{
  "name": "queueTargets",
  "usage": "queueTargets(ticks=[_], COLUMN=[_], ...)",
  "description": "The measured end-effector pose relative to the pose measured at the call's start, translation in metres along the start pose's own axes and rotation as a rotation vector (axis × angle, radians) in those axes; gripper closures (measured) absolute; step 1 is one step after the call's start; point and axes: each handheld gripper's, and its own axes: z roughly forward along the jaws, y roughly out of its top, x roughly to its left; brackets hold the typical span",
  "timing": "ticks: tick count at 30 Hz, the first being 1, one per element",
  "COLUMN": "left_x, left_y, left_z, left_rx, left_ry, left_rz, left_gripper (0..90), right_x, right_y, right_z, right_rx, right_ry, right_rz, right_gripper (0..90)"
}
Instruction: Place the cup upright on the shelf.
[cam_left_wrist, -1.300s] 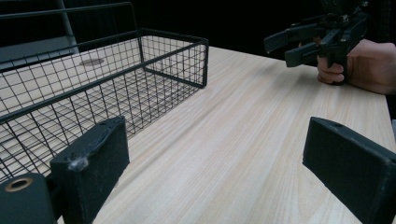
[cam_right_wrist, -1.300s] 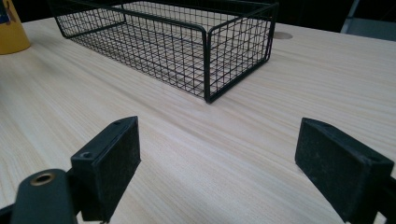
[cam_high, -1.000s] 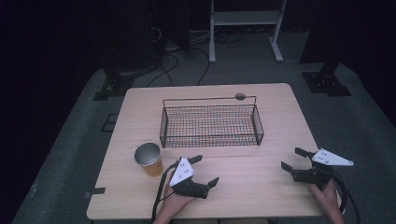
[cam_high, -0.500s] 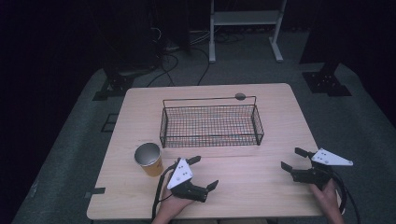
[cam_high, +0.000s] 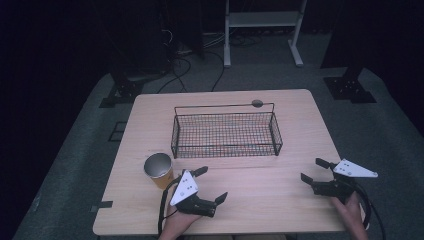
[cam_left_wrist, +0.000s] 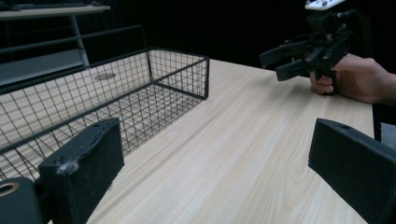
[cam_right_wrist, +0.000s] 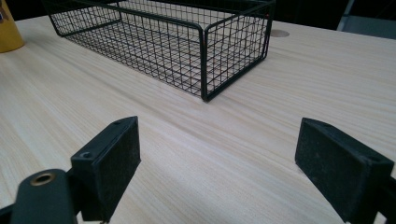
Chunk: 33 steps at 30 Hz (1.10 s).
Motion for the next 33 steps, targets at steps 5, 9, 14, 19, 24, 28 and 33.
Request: queueTargets(ticks=[5, 9, 14, 19, 24, 28, 33], left_x=[-0.001, -0.001, 0.001, 0.005, 0.011, 0.013, 0.018], left_y=[0.003, 0.004, 0.006, 0.010, 0.012, 0.014, 0.017], left_z=[-0.004, -0.010, -0.019, -0.029, -0.039, -0.044, -0.052], left_rx=[-0.005, -0.003, -0.001, -0.004, -0.006, -0.004, -0.008], left_ry=[0.011, 0.024, 0.042, 0.059, 0.078, 0.089, 0.105], left_rz=[0.009, 0.015, 0.023, 0.031, 0.038, 0.050, 0.056], left_gripper=[2.8, 2.8, 2.8, 2.8, 2.8, 2.7, 2.6], right_x=[0.000, 0.000, 0.000, 0.000, 0.000, 0.000, 0.000], right_y=[0.000, 0.000, 0.000, 0.000, 0.000, 0.000, 0.000], right_z=[0.000, 0.000, 0.000, 0.001, 0.001, 0.001, 0.001], right_rx=[0.000, 0.001, 0.001, 0.002, 0.002, 0.002, 0.002], right_ry=[0.000, -0.001, -0.001, -0.002, -0.002, -0.002, -0.002], right_rz=[0.001, 0.000, 0.000, 0.001, 0.001, 0.001, 0.001], right_gripper=[13.1, 13.2, 13.2, 13.1, 13.2, 13.1, 13.2])
